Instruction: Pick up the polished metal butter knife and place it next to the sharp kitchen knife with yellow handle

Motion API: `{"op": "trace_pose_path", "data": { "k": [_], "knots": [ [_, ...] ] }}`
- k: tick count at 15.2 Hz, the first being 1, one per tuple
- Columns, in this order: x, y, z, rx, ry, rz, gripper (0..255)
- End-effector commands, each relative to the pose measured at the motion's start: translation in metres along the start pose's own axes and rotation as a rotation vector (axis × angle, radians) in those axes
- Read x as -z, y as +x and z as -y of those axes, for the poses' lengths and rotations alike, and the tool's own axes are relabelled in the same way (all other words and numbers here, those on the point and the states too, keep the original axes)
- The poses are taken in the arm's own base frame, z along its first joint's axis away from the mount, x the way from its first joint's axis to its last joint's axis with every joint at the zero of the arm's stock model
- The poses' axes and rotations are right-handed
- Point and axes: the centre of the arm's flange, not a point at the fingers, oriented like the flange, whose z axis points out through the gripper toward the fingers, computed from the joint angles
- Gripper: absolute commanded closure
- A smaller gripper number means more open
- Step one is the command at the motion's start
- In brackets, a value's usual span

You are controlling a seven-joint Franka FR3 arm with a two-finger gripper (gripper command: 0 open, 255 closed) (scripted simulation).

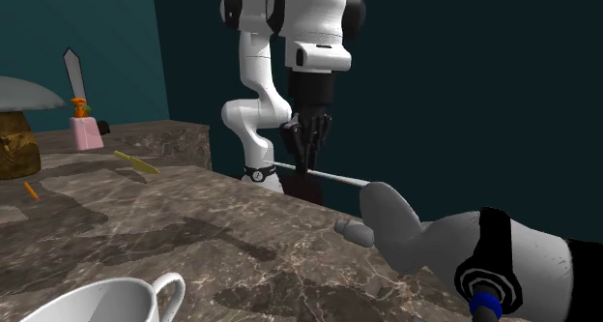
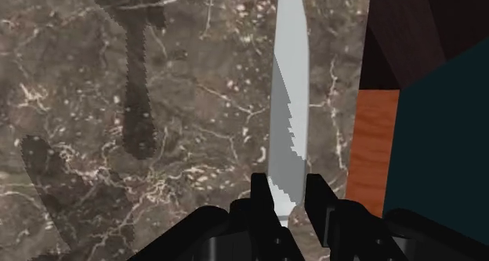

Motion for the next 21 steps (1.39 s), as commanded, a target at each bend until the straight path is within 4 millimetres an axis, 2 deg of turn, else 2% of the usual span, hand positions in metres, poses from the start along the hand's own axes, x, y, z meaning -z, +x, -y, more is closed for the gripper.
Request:
{"op": "trace_pose_path", "data": {
  "k": [1, 21],
  "knots": [
    [-0.002, -0.023, -0.007, 0.0, 0.0, 0.0, 255],
    [-0.02, -0.272, -0.093, 0.0, 0.0, 0.0, 255]
  ]
}}
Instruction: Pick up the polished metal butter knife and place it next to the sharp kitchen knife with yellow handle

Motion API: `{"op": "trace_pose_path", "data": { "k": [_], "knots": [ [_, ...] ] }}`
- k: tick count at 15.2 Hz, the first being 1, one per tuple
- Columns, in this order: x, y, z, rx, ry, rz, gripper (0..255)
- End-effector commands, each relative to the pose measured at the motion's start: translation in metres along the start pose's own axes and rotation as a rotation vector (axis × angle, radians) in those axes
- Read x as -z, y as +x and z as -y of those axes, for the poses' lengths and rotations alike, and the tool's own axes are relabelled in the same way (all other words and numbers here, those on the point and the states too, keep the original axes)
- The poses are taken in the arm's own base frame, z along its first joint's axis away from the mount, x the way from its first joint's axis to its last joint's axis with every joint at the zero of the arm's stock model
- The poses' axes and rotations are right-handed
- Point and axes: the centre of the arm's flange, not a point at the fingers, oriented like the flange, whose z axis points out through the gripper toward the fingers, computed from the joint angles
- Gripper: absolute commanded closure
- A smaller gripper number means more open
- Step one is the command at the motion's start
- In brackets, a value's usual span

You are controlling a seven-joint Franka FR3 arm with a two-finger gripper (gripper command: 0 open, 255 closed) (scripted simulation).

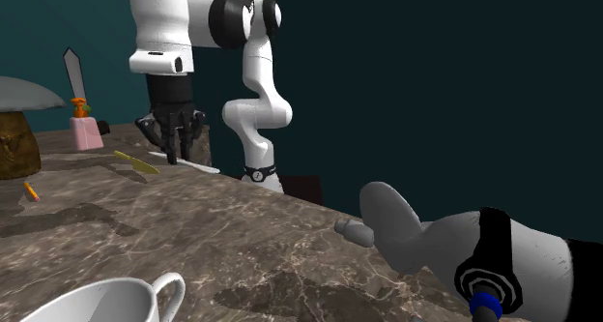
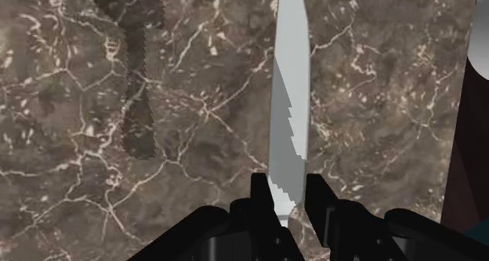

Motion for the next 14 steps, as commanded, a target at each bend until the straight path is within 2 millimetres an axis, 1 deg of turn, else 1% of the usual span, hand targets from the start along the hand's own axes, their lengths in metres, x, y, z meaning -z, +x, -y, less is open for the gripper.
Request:
{"op": "trace_pose_path", "data": {
  "k": [1, 14],
  "knots": [
    [-0.001, -0.026, -0.007, 0.002, 0.0, 0.0, 255],
    [-0.013, -0.187, -0.064, 0.002, 0.0, 0.0, 255]
  ]
}}
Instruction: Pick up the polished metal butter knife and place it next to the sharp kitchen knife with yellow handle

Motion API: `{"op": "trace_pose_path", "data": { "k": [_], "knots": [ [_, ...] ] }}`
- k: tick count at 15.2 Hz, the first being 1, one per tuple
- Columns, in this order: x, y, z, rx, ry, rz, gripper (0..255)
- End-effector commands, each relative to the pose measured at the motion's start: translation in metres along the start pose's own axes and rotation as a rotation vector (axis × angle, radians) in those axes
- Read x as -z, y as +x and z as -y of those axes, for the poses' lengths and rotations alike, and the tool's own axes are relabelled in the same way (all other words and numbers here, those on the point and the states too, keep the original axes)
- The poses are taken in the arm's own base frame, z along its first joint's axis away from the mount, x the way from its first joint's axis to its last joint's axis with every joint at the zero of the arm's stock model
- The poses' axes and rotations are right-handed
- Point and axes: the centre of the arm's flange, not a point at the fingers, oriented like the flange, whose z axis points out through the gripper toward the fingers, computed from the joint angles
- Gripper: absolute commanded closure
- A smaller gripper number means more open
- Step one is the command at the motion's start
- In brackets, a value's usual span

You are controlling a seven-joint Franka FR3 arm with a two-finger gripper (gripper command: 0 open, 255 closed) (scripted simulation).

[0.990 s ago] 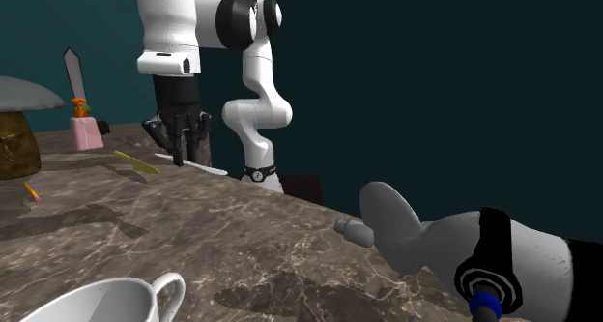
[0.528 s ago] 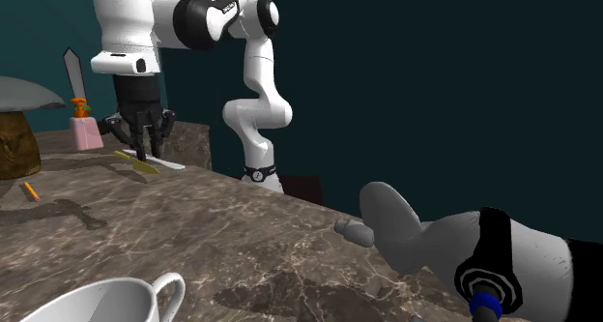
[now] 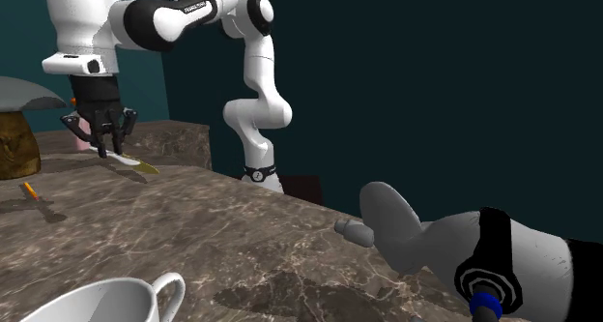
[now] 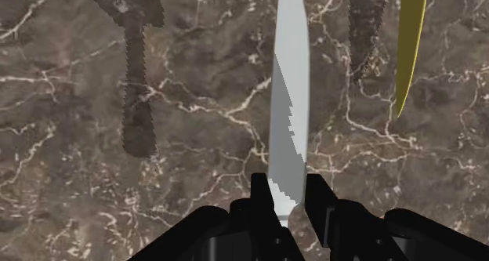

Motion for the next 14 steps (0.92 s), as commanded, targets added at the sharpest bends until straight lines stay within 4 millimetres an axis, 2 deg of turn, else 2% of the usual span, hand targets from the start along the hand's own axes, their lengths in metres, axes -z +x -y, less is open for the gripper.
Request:
{"op": "trace_pose_path", "data": {
  "k": [1, 6, 14],
  "knots": [
    [-0.002, -0.024, -0.009, 0.001, 0.0, 0.001, 255],
    [-0.006, -0.085, -0.031, 0.001, 0.0, 0.001, 255],
    [-0.048, -0.082, -0.032, 0.001, 0.0, 0.001, 255]
  ]
}}
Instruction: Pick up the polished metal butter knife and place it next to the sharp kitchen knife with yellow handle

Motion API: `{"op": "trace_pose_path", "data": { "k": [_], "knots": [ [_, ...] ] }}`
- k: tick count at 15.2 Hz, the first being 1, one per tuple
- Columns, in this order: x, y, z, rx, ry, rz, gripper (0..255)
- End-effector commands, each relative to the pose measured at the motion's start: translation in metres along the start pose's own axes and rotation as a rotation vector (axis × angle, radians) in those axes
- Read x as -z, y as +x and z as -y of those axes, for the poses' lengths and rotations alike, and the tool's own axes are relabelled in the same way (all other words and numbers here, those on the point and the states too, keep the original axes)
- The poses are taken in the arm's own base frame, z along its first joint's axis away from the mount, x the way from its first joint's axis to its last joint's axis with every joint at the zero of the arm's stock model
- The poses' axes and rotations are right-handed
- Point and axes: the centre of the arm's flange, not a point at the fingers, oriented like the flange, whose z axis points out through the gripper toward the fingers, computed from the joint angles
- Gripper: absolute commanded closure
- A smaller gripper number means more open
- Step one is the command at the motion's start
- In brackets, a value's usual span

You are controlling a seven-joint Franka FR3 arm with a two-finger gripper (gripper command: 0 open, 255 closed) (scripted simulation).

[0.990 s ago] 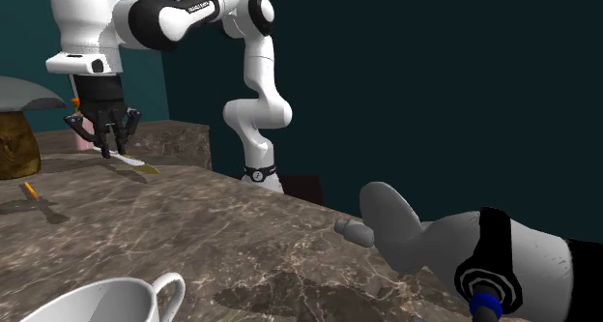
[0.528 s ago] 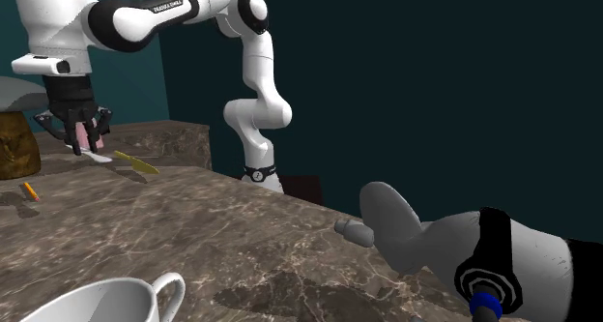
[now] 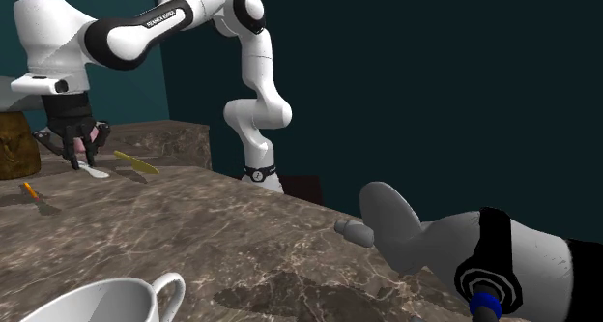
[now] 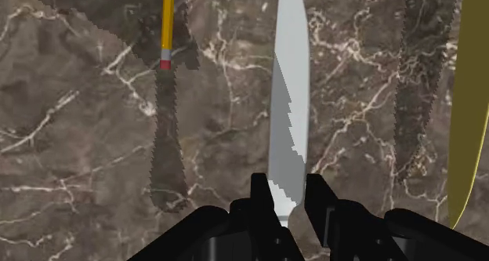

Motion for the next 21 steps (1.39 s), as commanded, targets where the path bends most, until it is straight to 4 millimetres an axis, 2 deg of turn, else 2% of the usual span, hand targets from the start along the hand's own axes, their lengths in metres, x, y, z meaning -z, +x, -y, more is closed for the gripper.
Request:
{"op": "trace_pose_path", "data": {
  "k": [1, 11, 19, 20, 21],
  "knots": [
    [-0.012, 0.001, -0.001, 0.0, 0.0, 0.0, 255],
    [-0.068, 0.006, -0.003, 0.0, 0.0, 0.0, 255],
    [-0.068, 0.006, -0.003, 0.0, 0.0, 0.0, 255],
    [-0.068, 0.006, -0.003, 0.0, 0.0, 0.0, 0],
    [-0.068, 0.006, -0.003, 0.0, 0.0, 0.0, 0]
  ]
}}
